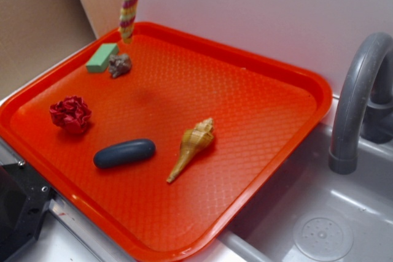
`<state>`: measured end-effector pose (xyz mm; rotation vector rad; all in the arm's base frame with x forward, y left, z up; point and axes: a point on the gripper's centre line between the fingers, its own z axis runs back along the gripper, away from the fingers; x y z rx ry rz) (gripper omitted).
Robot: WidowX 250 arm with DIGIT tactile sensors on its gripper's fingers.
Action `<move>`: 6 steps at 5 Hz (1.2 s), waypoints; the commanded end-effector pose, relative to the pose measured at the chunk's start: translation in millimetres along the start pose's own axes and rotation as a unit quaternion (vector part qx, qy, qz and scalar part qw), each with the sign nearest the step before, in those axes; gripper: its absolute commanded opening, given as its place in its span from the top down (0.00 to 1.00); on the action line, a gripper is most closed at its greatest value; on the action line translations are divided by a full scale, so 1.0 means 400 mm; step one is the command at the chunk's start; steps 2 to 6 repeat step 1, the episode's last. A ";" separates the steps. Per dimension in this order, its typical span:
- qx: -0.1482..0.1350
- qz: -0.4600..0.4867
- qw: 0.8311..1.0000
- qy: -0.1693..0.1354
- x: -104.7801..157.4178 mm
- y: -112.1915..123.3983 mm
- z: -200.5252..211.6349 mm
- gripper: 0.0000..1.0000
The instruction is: Grab the multicolored rope.
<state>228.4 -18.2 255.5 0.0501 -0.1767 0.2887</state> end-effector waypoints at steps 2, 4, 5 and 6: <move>0.007 -0.024 1.000 -0.002 -0.013 0.003 0.024 1.00; 0.007 -0.024 1.000 -0.002 -0.013 0.003 0.024 1.00; 0.007 -0.024 1.000 -0.002 -0.013 0.003 0.024 1.00; 0.007 -0.024 1.000 -0.002 -0.013 0.003 0.024 1.00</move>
